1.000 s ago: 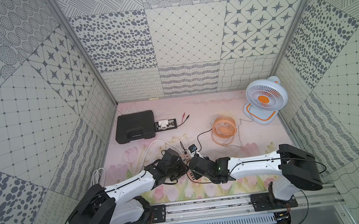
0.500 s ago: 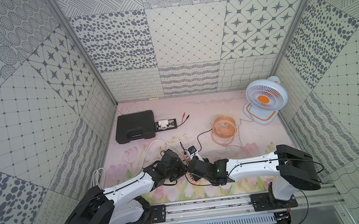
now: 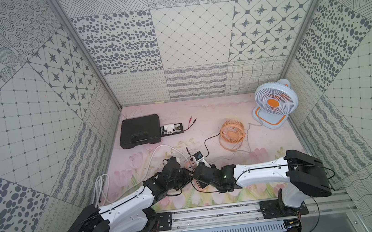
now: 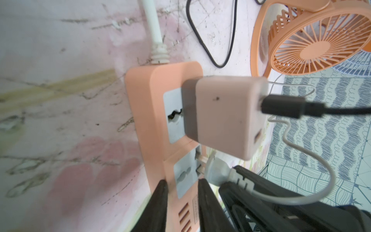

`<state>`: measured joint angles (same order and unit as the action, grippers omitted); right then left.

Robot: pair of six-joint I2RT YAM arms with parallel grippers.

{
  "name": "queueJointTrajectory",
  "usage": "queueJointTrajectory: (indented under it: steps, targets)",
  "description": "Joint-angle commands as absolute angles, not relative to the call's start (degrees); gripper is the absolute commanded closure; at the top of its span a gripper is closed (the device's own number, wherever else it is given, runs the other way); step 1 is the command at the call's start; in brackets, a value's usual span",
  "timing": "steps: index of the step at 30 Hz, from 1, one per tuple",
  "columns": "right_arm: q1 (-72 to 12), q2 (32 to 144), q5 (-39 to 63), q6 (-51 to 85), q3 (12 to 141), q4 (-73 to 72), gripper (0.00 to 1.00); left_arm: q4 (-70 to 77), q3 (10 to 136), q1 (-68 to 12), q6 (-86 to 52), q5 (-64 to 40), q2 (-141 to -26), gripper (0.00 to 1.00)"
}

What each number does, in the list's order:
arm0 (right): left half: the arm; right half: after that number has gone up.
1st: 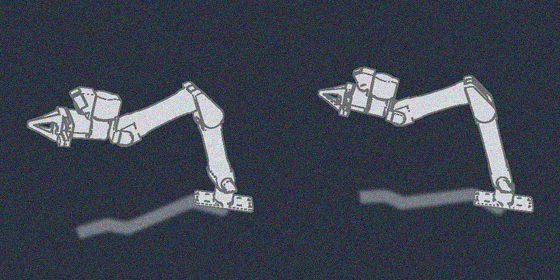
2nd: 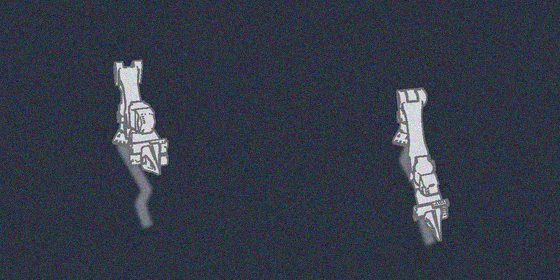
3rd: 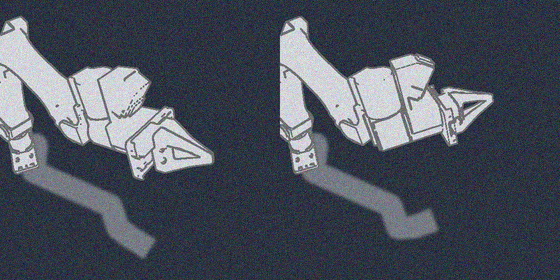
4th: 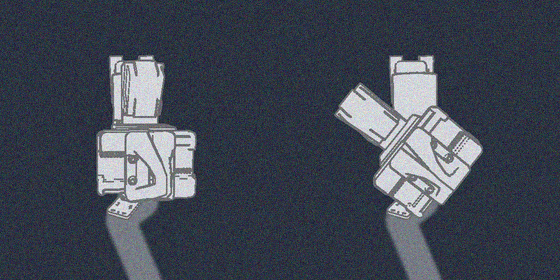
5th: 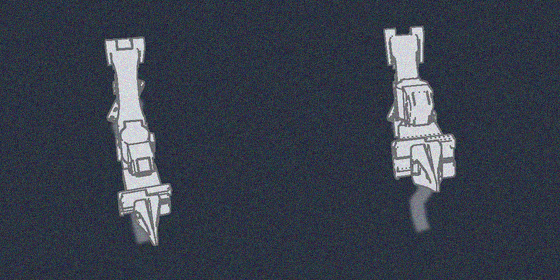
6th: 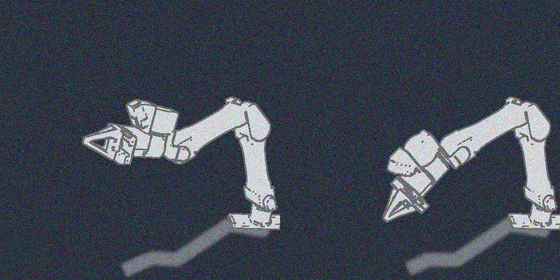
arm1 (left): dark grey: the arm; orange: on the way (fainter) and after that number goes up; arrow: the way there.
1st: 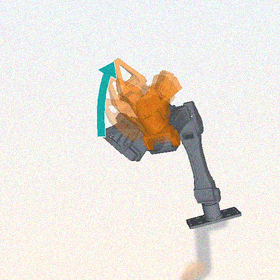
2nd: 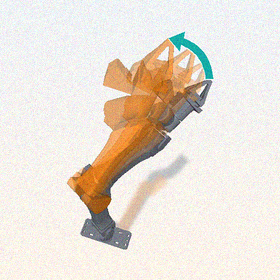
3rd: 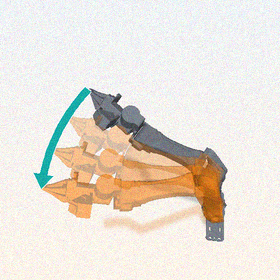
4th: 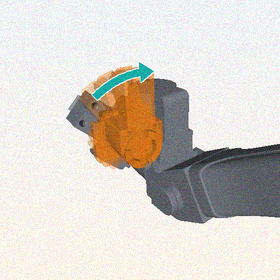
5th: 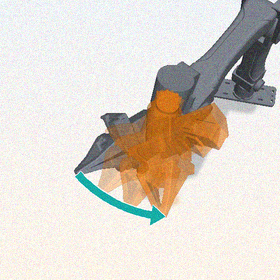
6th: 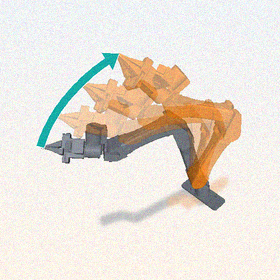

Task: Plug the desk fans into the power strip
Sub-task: Insert the plug into the socket.

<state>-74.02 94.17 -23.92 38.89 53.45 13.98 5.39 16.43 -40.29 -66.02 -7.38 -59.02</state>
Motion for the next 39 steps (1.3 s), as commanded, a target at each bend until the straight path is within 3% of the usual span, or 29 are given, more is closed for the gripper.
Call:
queueJointTrajectory:
  steps: [1, 9, 20, 27, 39]
  targets:
    - [-74.97, 96.25, -20.79, 39.81, 54.74, 14.87, 1.0, 10.92, 15.23, -40.25, -66.56, -11.76, -60.47, 0.69]
    - [-74.97, 96.22, -20.68, 40.5, 54.6, 15.01, 1.0, 14.75, 15.18, -40.39, -67.21, -14.13, -65.78, 0.72]
    - [-75.02, 96.1, -20.7, 40.3, 54.23, 14.96, 1.0, 9.71, 14.65, -40.34, -66.42, -11.81, -63.11, 0.75]
    - [-75.11, 96.09, -20.54, 40.46, 54.14, 15.33, 1.0, 9.45, 15.89, -40.57, -65.78, -14.16, -60.11, 0.68]
    - [-76.1, 97.38, -20.46, 38.55, 55.36, 17.12, 1.0, 12.94, 15.31, -41.69, -66.02, -15.13, -63.69, 0.68]
